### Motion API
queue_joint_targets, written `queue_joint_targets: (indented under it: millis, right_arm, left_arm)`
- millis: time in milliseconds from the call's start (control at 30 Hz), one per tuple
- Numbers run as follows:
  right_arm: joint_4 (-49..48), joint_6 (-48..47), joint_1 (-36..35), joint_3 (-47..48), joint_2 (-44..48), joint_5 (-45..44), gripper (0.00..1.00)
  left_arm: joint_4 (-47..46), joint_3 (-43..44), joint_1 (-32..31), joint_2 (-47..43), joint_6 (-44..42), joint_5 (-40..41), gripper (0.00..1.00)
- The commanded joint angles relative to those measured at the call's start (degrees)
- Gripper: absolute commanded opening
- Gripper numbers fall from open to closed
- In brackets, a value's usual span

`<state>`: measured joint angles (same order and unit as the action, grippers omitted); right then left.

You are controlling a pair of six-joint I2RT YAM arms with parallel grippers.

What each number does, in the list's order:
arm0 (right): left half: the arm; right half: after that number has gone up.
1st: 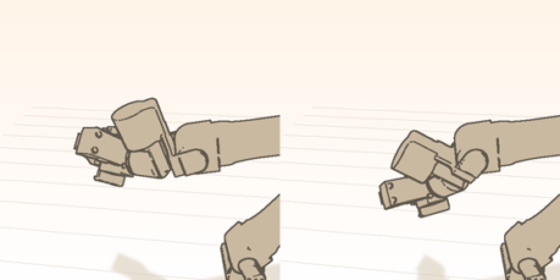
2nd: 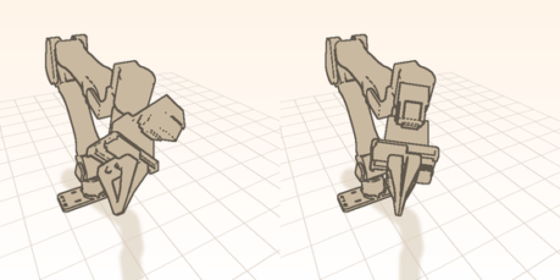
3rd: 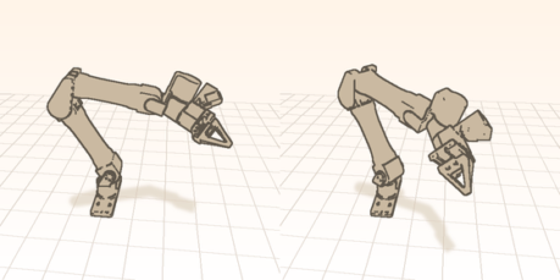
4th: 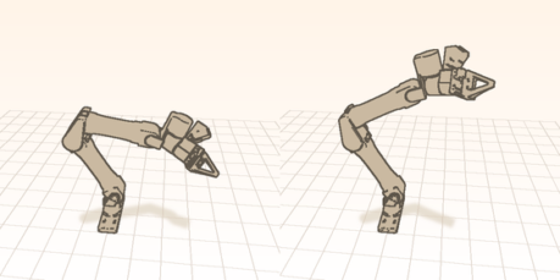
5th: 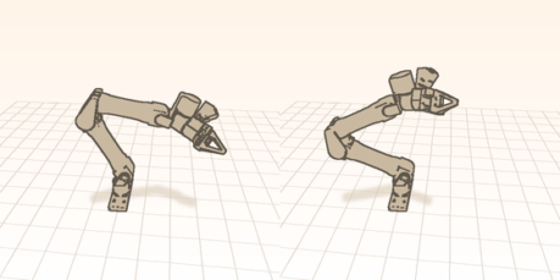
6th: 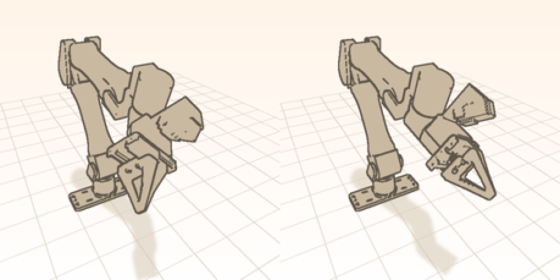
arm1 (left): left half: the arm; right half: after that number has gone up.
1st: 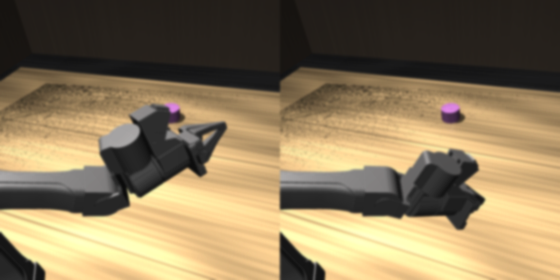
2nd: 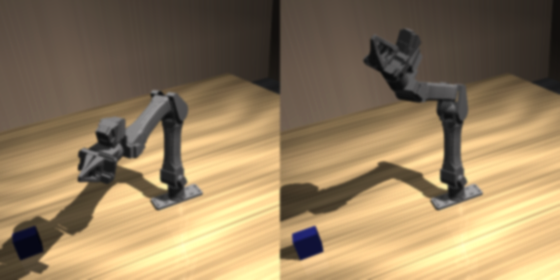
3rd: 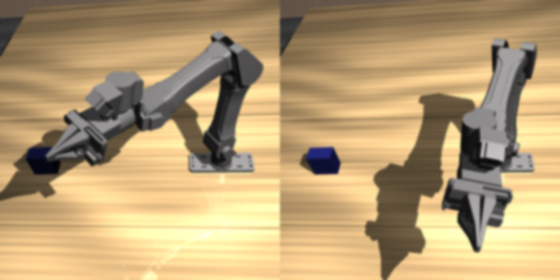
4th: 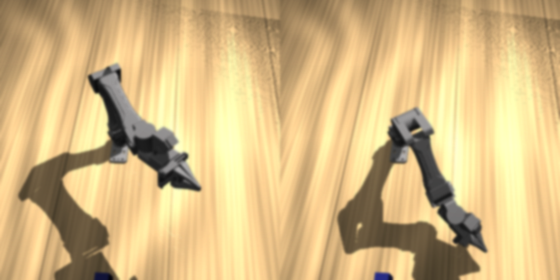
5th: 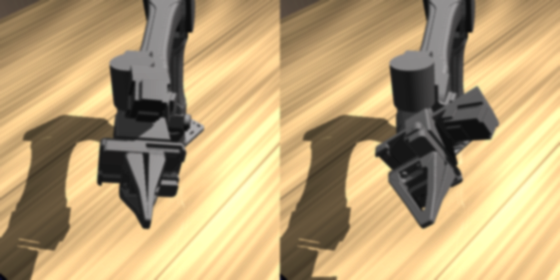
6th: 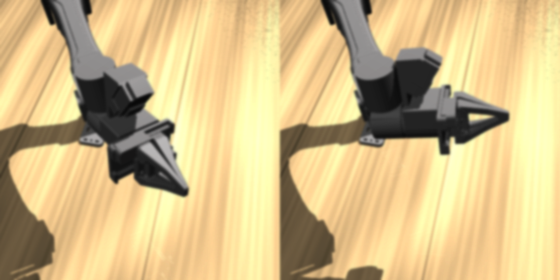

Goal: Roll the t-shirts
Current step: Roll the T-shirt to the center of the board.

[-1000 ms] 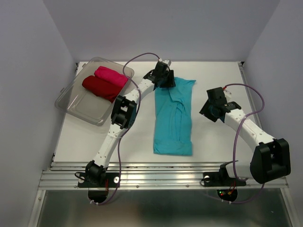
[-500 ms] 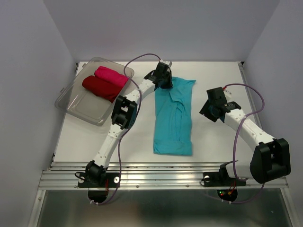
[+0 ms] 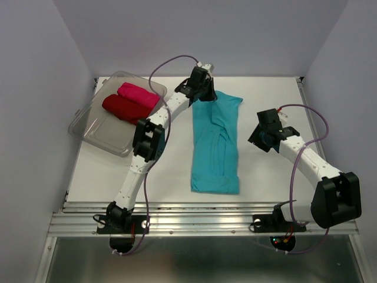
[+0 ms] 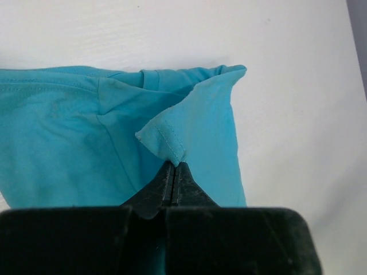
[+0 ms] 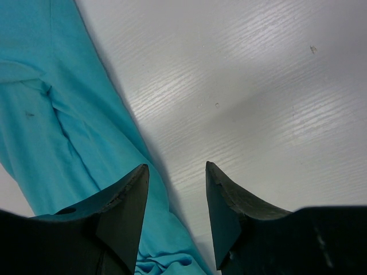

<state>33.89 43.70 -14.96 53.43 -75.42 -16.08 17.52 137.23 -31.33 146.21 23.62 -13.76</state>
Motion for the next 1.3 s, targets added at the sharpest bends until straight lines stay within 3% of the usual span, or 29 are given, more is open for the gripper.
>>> queue_joint_targets:
  millis: [0, 1267]
  right_arm:
    - [-1.9, -0.4, 0.4, 0.4, 0.4, -1.0, 0.5]
    - [-1.9, -0.3, 0.4, -0.2, 0.5, -0.8, 0.5]
  left_arm:
    - [-1.1, -1.6, 1.1, -6.2, 0.2, -2.0, 0.0]
    - [1.1, -6.4, 4.7, -6.4, 2.0, -1.1, 0.0]
